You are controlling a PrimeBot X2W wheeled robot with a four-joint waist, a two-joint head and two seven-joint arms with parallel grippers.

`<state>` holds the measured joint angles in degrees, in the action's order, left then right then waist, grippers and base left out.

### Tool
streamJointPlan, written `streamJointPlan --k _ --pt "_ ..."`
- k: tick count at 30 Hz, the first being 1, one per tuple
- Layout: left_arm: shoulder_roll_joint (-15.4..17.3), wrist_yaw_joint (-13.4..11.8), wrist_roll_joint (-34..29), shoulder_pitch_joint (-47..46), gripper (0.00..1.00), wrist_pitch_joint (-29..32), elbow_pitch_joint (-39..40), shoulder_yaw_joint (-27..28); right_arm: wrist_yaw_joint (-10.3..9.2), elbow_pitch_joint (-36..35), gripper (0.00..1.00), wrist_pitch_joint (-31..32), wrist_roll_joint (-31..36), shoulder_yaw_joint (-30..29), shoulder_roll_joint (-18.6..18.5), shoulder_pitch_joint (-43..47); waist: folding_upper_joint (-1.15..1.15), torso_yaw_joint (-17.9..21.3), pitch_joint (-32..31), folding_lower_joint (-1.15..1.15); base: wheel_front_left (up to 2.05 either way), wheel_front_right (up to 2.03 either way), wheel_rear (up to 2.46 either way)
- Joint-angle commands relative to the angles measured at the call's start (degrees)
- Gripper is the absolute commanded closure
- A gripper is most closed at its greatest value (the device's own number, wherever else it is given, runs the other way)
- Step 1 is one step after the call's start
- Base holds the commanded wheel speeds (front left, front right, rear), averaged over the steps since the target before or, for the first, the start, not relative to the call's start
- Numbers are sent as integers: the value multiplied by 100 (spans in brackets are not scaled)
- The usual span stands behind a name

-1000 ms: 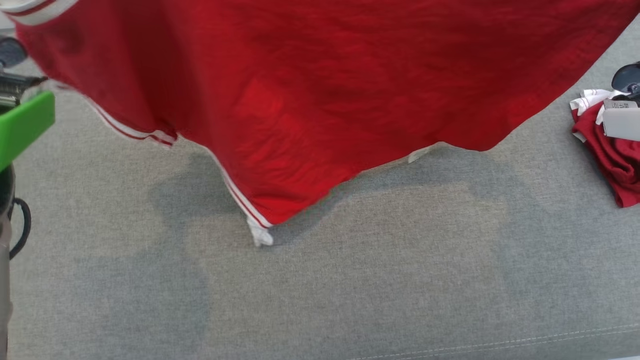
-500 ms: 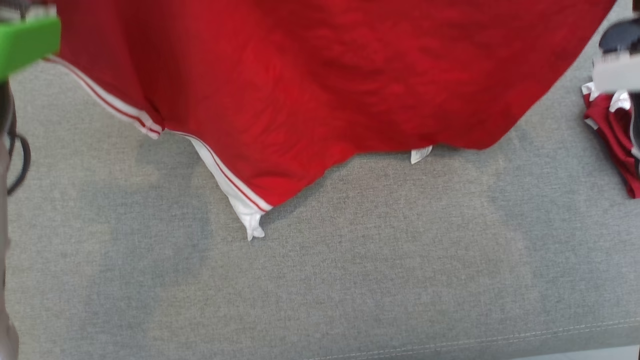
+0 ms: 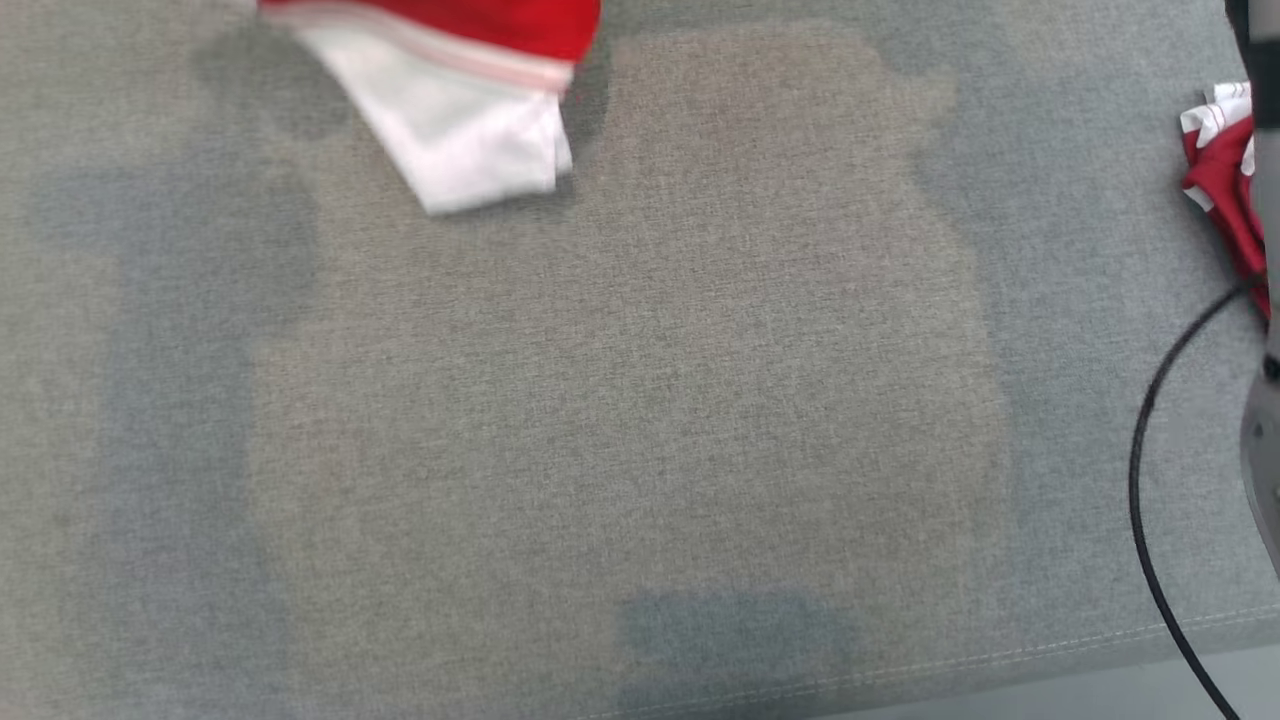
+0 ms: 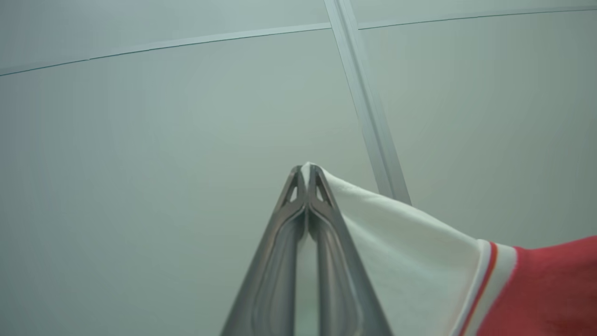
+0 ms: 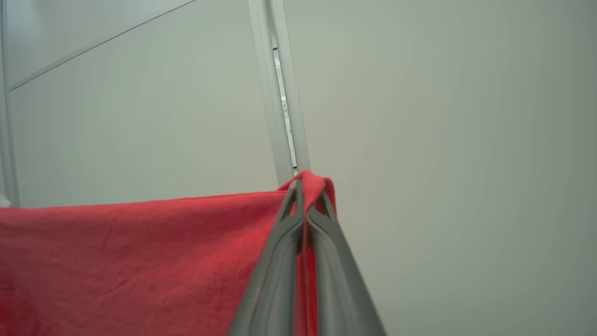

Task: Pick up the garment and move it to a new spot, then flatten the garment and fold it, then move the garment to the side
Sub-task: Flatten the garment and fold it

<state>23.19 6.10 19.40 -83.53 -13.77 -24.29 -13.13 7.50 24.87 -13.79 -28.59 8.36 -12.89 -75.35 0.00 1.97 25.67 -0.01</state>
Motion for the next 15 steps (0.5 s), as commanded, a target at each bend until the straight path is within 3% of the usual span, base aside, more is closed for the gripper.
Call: streamJointPlan --k 1,7,15 --pt "-10 4 -82 -356 100 -88 -348 55 -2 398 100 -110 -35 -135 146 -373 0 53 61 1 0 0 0" --pt "-193 54 -23 -639 100 -134 -1081 68 -2 1181 100 -139 46 -70 505 -702 0 6 209 1 0 0 0" --pt "-425 138 445 243 100 -140 -1686 92 -2 1639 100 -142 -145 514 421 -71 0 -146 502 1 0 0 0"
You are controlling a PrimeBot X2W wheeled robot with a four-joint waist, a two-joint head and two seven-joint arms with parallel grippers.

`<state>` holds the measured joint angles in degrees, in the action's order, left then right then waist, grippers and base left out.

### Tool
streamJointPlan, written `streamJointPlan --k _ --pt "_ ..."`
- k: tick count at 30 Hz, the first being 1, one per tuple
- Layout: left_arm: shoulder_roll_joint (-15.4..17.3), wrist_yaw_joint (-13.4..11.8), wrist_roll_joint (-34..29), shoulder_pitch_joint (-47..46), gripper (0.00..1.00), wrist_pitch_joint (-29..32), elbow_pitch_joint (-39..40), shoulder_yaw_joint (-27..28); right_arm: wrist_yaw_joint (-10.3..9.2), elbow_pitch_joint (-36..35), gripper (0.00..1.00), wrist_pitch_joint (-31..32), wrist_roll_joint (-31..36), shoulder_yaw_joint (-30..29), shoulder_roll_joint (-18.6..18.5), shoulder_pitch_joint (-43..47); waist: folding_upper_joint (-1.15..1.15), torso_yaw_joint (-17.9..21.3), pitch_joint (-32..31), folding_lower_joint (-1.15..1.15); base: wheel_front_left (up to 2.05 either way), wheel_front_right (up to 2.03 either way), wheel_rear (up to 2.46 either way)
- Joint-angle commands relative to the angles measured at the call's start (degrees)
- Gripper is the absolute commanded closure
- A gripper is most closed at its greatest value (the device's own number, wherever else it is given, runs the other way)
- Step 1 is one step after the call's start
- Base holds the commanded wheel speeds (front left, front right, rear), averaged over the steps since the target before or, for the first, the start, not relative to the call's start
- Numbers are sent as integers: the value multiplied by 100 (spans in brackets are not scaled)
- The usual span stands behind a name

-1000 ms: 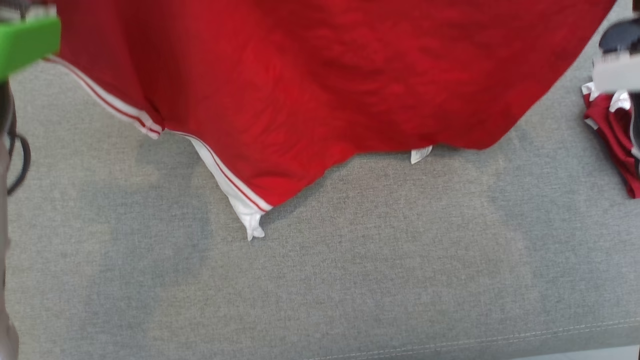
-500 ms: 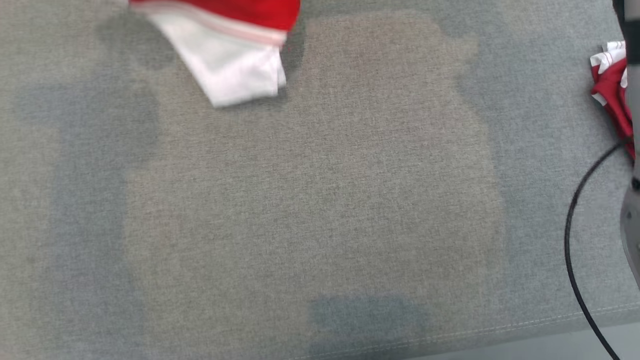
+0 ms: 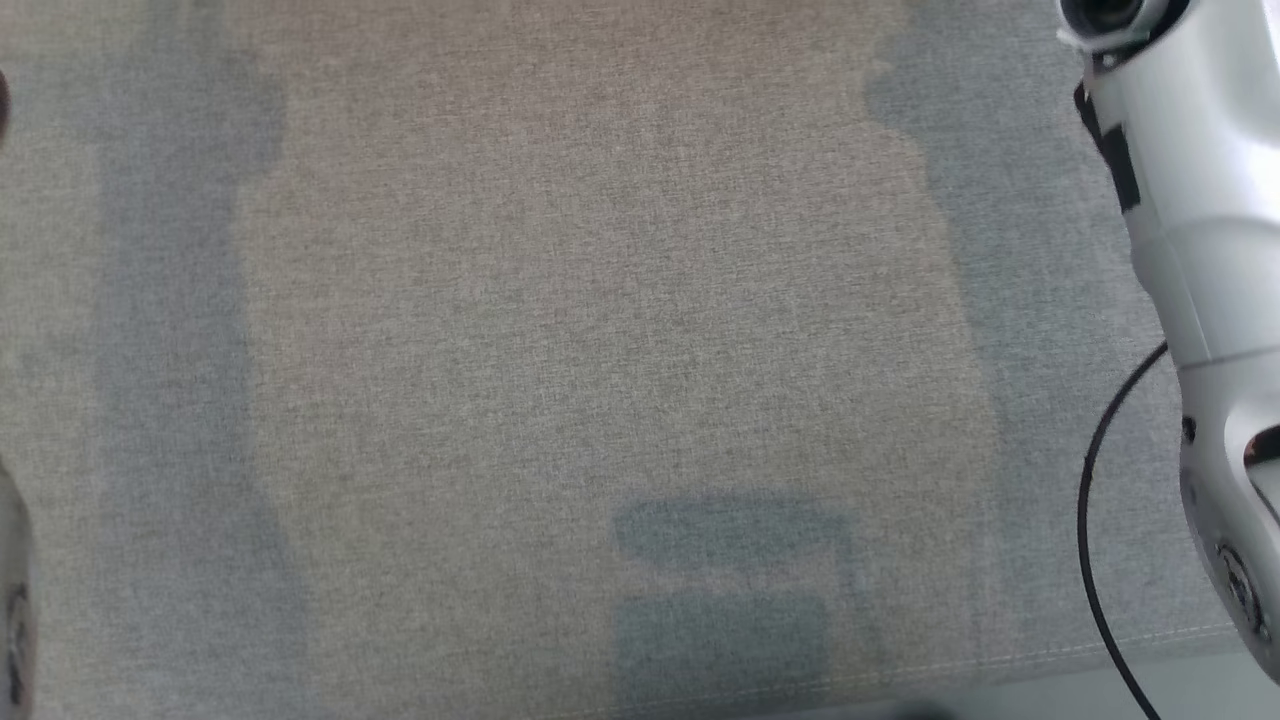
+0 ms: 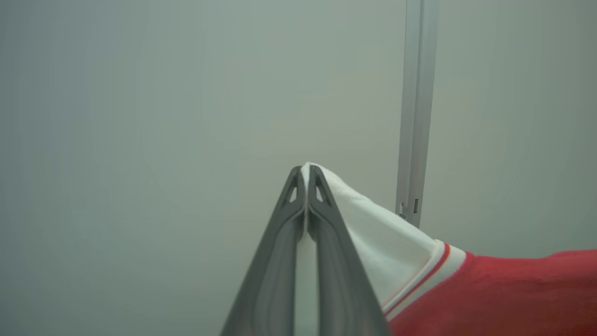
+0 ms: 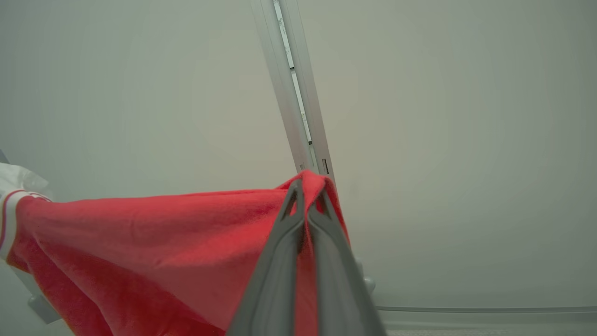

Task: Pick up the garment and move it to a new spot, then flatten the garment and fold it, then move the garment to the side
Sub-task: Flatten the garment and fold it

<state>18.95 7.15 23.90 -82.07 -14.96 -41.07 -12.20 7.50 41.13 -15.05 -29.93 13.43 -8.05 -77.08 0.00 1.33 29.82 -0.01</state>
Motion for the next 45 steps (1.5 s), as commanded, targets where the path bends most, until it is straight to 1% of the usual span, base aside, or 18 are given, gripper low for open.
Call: streamJointPlan --k 1,4,6,7,9,14,19,21,24,28,29,30,34,36,40,42,45 --pt "-19 30 44 298 100 -23 -14 2 -2 -24 100 -16 -71 43 -103 253 0 -108 132 1 0 0 0" --pt "-182 33 310 1027 100 -23 157 199 -2 -213 100 -16 -229 131 -271 865 0 -219 229 1 0 0 0" --pt "-285 34 396 1542 100 -23 401 394 -2 -427 100 -16 -358 86 -387 1331 0 -291 254 1 0 0 0" --pt "-333 34 408 1833 100 -23 558 480 -2 -540 100 -16 -361 101 -447 1594 0 -316 248 1 0 0 0" --pt "-430 28 442 2436 100 -23 911 655 -2 -783 100 -16 -477 98 -447 2117 0 -314 200 1 0 0 0" --pt "-670 26 270 4051 100 -23 1915 1099 -3 -1466 100 -17 -675 152 -513 3393 0 -284 -23 1 0 0 0" --pt "-823 26 56 5517 100 -24 2773 1239 -4 -2083 100 -18 -730 -3 -601 4494 0 -271 -363 1 0 0 0" --pt "-878 26 -49 6097 100 -24 3029 1258 -4 -2299 100 -17 -650 -60 -643 4971 0 -290 -523 1 0 0 0" --pt "-883 13 -157 6869 100 -24 3387 1273 -4 -2638 100 -18 -574 -110 -652 5631 0 -310 -765 1 0 0 0" --pt "-947 -127 -218 7744 100 100 3874 1216 -4 -3005 100 -18 -490 -194 -675 6454 0 -342 -1100 1 0 0 0" --pt "-974 -164 -205 7969 100 188 4013 1188 -4 -3078 100 -17 -505 -215 -659 6667 0 -354 -1173 1 0 0 0" --pt "-1023 -248 -191 8379 100 369 4284 1135 -4 -3213 100 -18 -445 -289 -687 7051 0 -393 -1333 1 0 0 0" --pt "-1117 -443 -146 9077 100 770 4797 1020 -4 -3422 100 2 -457 -384 -723 7742 0 -467 -1596 1 0 0 0" --pt "-1145 -479 -123 9247 100 876 4902 979 -4 -3480 100 25 -460 -407 -741 7887 0 -478 -1642 1 0 0 0" --pt "-1198 -621 -11 9832 100 1301 5278 890 -5 -3669 100 172 -407 -650 -798 8495 0 -521 -1816 1 0 0 0" --pt "-1184 -689 -14 10080 100 1534 5460 837 -5 -3769 100 274 -366 -787 -803 8781 0 -548 -1887 1 0 0 0" --pt "-1133 -752 1 10190 100 1692 5701 851 -5 -3921 100 428 -267 -986 -787 9019 0 -571 -1918 1 0 0 0"
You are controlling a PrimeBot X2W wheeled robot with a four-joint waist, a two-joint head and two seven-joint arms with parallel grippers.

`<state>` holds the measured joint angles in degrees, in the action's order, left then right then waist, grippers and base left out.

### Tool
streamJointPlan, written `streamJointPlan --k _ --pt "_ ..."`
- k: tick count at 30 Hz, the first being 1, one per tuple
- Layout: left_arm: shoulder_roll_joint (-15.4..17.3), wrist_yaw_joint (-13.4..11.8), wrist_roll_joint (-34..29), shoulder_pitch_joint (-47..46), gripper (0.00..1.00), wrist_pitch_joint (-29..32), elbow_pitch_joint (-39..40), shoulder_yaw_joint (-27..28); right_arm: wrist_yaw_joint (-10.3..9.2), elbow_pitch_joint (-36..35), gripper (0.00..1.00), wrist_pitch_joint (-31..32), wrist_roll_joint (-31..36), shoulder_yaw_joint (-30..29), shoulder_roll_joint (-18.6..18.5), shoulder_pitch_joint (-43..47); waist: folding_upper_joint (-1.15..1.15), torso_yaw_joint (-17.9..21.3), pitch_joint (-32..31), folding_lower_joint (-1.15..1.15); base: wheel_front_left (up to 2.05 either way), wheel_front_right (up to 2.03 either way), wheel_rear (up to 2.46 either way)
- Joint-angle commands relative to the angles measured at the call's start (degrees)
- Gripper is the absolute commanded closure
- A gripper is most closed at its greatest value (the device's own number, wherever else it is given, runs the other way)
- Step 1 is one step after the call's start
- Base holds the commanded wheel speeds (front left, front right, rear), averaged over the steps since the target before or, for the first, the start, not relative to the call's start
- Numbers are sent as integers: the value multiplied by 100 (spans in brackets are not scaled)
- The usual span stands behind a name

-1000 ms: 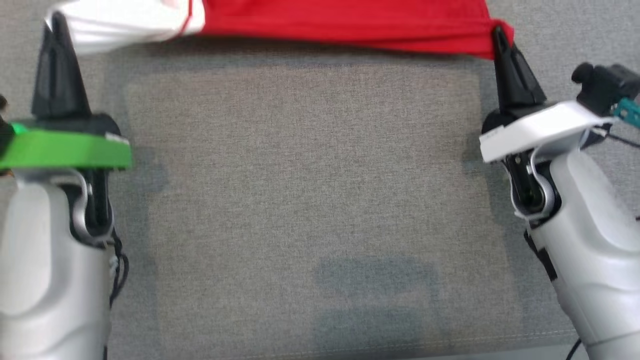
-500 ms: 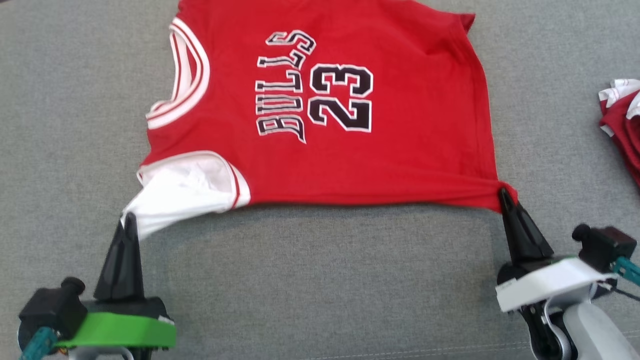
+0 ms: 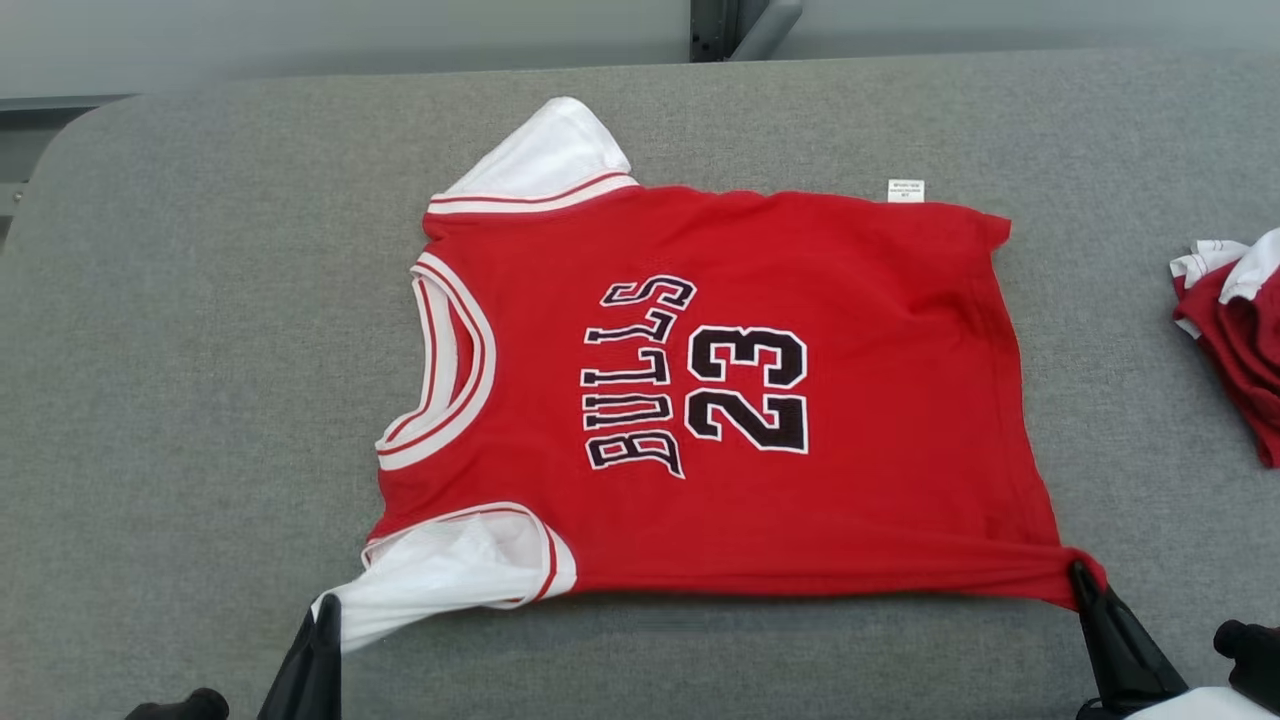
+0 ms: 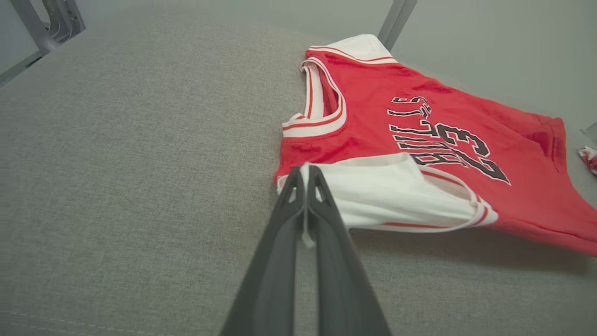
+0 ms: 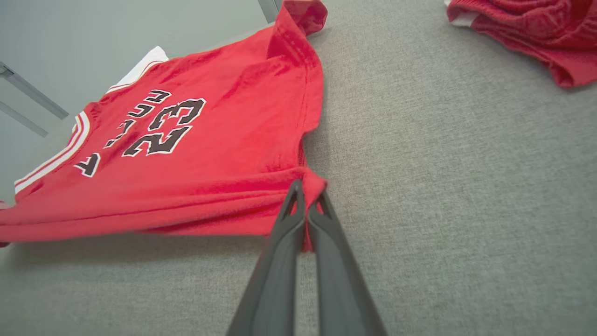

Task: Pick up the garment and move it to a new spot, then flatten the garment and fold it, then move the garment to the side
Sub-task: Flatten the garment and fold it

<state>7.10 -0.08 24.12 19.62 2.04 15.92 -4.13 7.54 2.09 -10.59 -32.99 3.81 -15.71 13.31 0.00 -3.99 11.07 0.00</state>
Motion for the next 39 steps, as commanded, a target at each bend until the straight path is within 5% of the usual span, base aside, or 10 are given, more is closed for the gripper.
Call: streamJointPlan --k 1,11,19,39 --pt "68 -55 -41 32 100 26 31 50 -10 -66 100 20 50 -66 -8 0 0 -29 -53 0 0 0 0" --pt "226 30 5 -336 100 156 128 55 -9 -263 100 592 159 -130 194 -243 0 76 79 0 0 0 0" --pt "556 205 -68 -1471 100 197 47 190 -9 -619 100 1053 527 -138 340 -1168 0 290 579 0 0 0 0" --pt "814 649 46 -2992 100 -124 -1570 -323 -7 152 100 1412 1325 -127 672 -2267 0 514 1317 0 0 0 0"
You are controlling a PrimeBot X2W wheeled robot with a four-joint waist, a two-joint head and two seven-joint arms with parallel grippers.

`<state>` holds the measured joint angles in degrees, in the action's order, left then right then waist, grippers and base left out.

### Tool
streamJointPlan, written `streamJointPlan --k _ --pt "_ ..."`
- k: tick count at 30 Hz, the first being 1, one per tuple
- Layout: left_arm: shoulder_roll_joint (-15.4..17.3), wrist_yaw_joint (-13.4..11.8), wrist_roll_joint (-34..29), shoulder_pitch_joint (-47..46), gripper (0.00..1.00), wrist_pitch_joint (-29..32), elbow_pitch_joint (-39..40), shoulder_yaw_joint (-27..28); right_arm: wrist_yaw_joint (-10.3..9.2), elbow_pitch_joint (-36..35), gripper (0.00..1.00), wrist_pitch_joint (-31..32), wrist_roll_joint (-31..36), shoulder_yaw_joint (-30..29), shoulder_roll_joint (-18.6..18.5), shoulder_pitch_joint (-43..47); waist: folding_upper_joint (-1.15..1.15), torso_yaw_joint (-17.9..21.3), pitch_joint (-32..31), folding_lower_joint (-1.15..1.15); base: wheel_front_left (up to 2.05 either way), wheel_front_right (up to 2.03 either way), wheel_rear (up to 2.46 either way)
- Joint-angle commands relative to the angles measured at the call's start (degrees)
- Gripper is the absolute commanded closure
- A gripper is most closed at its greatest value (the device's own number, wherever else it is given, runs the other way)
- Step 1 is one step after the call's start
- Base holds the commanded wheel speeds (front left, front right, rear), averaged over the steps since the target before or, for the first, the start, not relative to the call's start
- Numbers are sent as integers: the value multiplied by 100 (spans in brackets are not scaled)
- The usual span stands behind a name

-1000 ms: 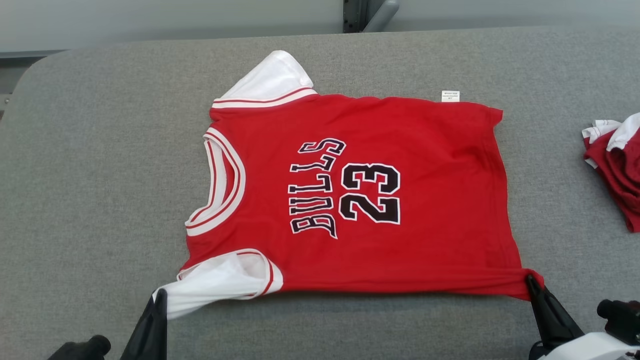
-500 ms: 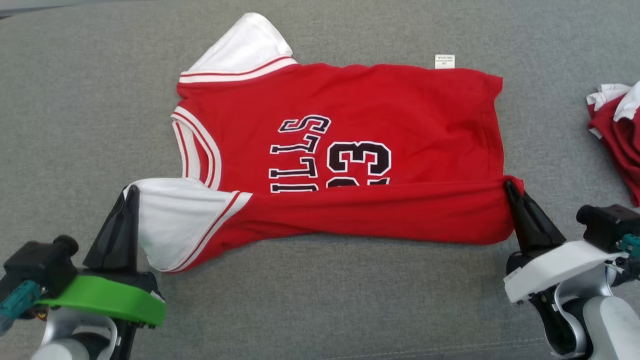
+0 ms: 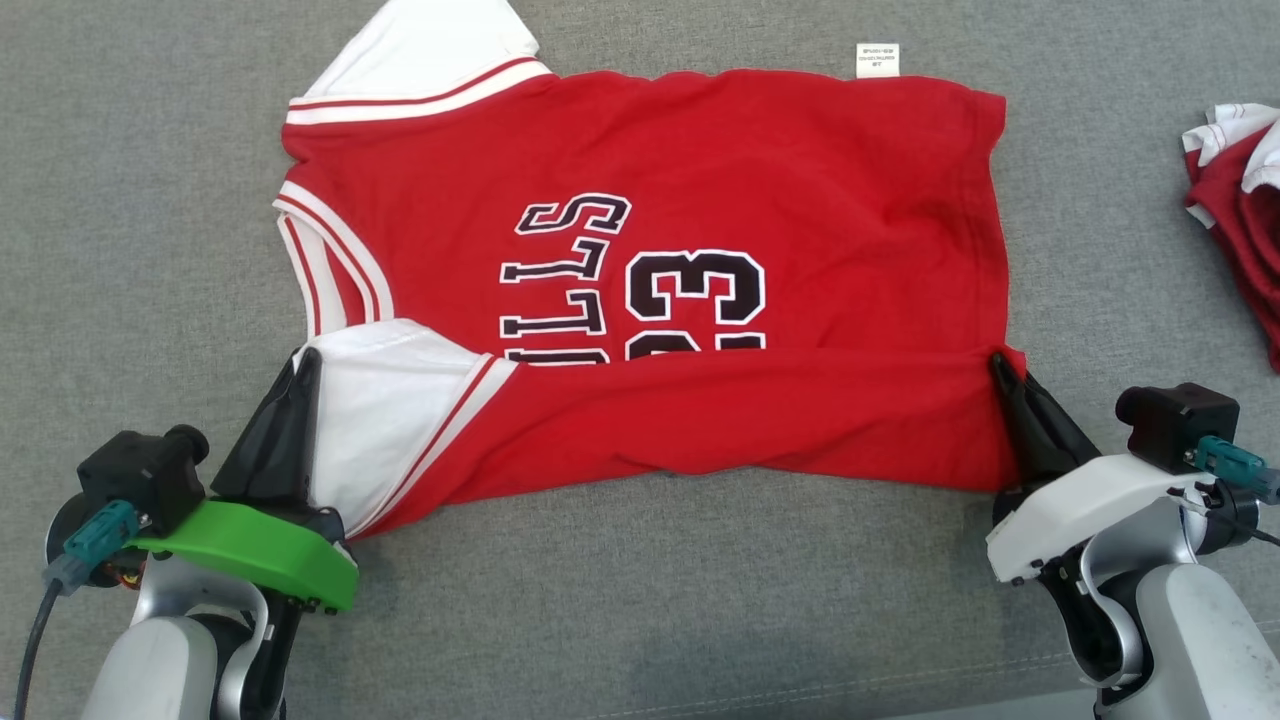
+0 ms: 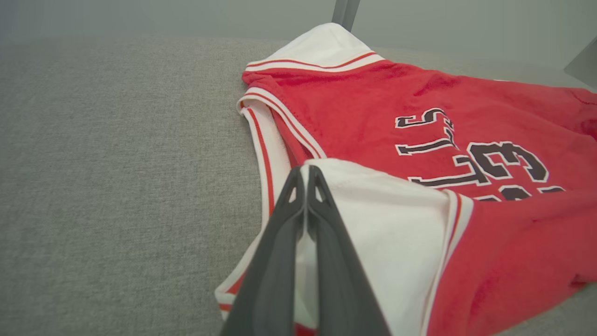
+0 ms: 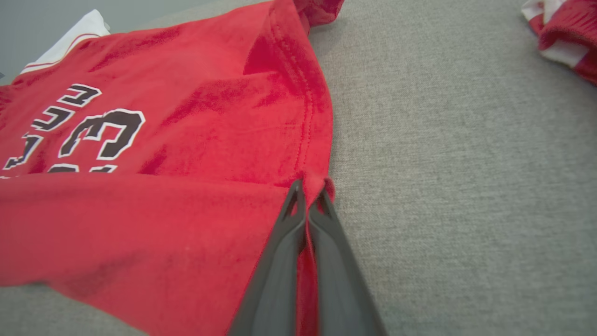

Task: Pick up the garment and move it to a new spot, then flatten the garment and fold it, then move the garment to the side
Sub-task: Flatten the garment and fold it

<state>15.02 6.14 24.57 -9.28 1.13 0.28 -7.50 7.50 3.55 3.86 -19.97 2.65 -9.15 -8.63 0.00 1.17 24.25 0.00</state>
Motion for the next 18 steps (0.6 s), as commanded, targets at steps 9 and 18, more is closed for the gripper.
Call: streamJointPlan --k 9,18 --pt "-179 -186 -55 -79 0 -751 -180 168 -2 -118 0 -660 260 -166 69 -43 0 -43 -221 0 0 0 0" --pt "-344 -372 -333 -125 0 -1600 40 504 -2 -390 0 -1562 929 -409 196 13 0 -86 -664 0 0 0 0"
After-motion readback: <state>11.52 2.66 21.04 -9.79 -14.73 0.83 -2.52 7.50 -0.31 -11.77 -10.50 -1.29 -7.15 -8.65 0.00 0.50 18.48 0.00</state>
